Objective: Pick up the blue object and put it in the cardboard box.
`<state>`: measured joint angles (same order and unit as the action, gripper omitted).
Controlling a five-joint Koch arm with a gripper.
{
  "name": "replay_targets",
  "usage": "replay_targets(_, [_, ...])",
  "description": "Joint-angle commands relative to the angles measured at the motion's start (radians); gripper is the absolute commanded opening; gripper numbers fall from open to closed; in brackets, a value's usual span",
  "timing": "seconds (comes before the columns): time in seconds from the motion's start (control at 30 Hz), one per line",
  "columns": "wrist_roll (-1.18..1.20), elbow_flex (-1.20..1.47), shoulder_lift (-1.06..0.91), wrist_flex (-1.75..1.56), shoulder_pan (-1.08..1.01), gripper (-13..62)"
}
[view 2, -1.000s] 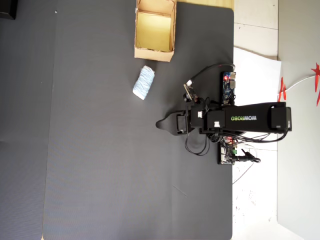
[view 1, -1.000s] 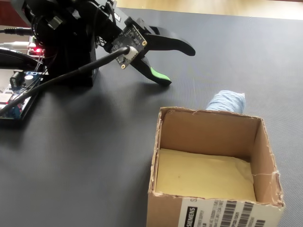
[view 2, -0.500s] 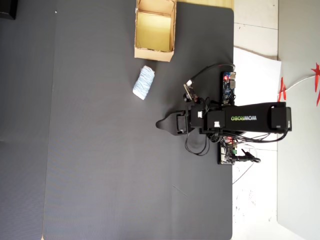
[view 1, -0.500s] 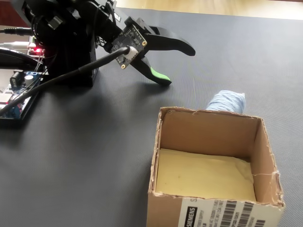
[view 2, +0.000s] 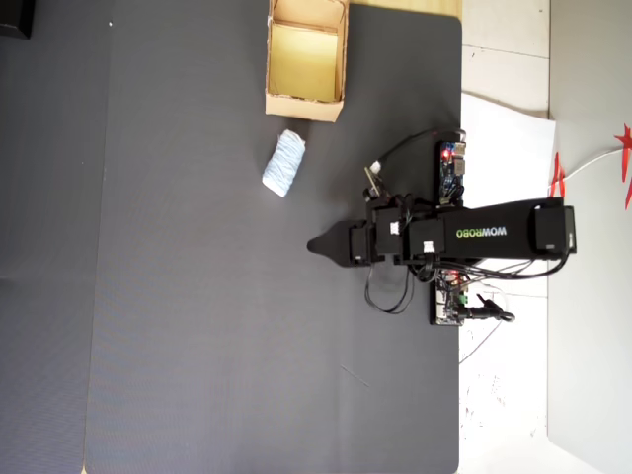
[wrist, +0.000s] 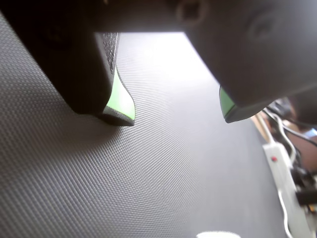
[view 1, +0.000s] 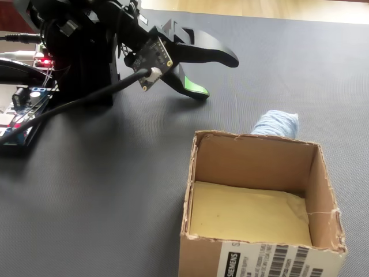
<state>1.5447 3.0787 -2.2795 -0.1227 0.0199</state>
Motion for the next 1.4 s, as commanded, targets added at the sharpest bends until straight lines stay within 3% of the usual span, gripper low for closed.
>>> replay_targets(0.0, [-0.043,0.006,-0.089,-0.072,-0.009,33.9])
replay_targets(0.6, [-0.094,-0.115,-0.014,-0.060,-0.307,33.7])
replay_targets(1.07, [-0.089,-0.561,0.199,0.365,-0.341,33.7])
replay_targets(1.37, [-0.092,-0.770,0.407,0.443,-0.405,33.0])
